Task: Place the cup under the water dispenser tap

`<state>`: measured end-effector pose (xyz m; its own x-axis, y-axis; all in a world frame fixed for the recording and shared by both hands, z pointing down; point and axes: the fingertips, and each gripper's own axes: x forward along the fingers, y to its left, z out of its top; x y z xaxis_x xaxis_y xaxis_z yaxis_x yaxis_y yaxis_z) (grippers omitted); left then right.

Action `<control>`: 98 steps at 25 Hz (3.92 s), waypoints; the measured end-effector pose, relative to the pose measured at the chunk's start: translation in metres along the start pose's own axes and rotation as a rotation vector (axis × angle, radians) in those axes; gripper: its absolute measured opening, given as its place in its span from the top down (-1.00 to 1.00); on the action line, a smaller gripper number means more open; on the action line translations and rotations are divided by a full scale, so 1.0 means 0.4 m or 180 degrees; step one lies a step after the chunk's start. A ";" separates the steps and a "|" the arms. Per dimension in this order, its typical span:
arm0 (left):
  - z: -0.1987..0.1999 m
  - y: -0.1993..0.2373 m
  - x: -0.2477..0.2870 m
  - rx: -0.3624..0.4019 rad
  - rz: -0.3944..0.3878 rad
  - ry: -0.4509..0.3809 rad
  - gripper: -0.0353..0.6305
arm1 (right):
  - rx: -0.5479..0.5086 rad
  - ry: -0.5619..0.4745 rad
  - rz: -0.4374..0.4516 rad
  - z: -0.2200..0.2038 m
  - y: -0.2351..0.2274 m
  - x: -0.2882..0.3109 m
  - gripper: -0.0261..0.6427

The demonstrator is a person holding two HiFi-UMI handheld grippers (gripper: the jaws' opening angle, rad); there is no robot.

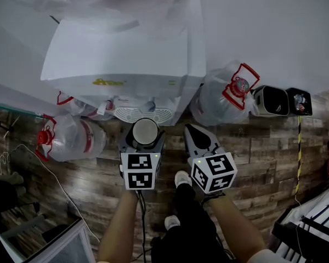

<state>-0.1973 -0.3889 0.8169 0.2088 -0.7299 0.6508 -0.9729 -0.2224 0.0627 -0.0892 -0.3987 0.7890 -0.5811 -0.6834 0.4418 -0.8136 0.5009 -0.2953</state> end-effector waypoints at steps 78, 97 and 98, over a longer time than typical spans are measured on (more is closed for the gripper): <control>0.086 -0.016 -0.121 -0.0050 0.0092 -0.0065 -0.44 | 0.0130 0.0152 0.0176 0.066 0.068 -0.125 0.86; 0.264 -0.127 -0.888 -0.0060 0.0168 -0.0699 -0.13 | -0.0068 -0.0311 0.0028 0.348 0.398 -0.697 0.86; 0.270 -0.137 -0.925 -0.0053 0.0156 -0.0726 -0.11 | -0.0087 -0.0334 0.0035 0.364 0.419 -0.728 0.86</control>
<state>-0.2107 -0.1764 0.4908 0.1763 -0.8672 0.4657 -0.9836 -0.1737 0.0488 -0.0590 -0.1931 0.4876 -0.5901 -0.7289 0.3471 -0.8071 0.5221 -0.2757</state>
